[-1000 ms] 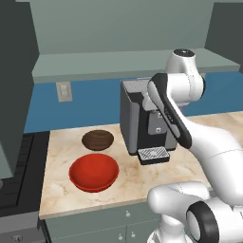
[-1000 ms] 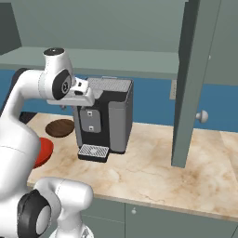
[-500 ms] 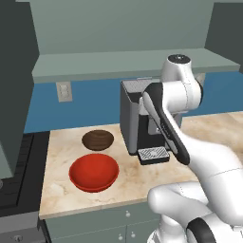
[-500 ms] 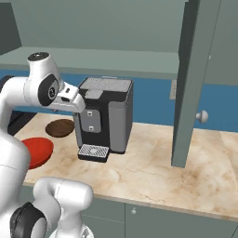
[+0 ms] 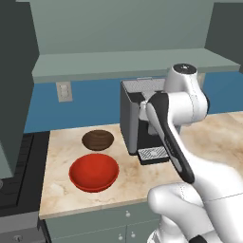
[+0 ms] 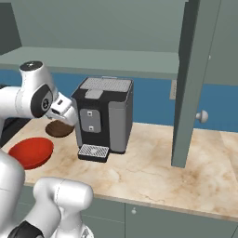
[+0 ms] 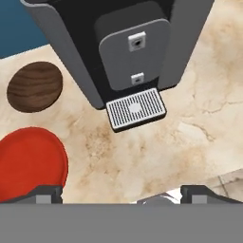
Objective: Pick up the bowls on the counter and stack them on top of one another in the open cabinet. Place the smaller bowl on top of the larger bowl.
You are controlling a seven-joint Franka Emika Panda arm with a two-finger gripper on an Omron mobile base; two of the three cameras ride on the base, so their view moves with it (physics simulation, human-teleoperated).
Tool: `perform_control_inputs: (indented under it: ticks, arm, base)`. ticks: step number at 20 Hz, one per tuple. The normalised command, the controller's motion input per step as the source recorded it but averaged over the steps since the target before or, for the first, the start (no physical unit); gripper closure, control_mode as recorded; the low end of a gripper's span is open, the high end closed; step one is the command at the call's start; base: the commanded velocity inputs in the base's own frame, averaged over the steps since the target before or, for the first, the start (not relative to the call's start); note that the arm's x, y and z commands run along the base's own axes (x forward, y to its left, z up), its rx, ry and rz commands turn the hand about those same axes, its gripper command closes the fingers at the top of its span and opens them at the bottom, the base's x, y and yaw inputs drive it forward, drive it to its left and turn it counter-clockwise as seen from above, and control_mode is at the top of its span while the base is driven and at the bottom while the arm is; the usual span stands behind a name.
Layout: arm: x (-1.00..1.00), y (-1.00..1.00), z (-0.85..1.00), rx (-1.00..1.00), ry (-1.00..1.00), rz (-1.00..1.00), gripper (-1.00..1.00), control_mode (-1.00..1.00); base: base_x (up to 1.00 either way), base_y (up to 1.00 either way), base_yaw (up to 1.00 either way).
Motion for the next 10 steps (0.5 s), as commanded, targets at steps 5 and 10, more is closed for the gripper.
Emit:
perform_control_inputs:
  ticks: [5, 10]
  arm:
    - [-0.54, 0.16, -0.17, 0.09, -0.02, -0.07, -1.00, -1.00]
    - [-0.45, 0.25, -0.23, 0.04, -0.02, -0.04, -1.00, -1.00]
  base:
    - [0.00, 0.00, 0.00]
    - [0.00, 0.00, 0.00]
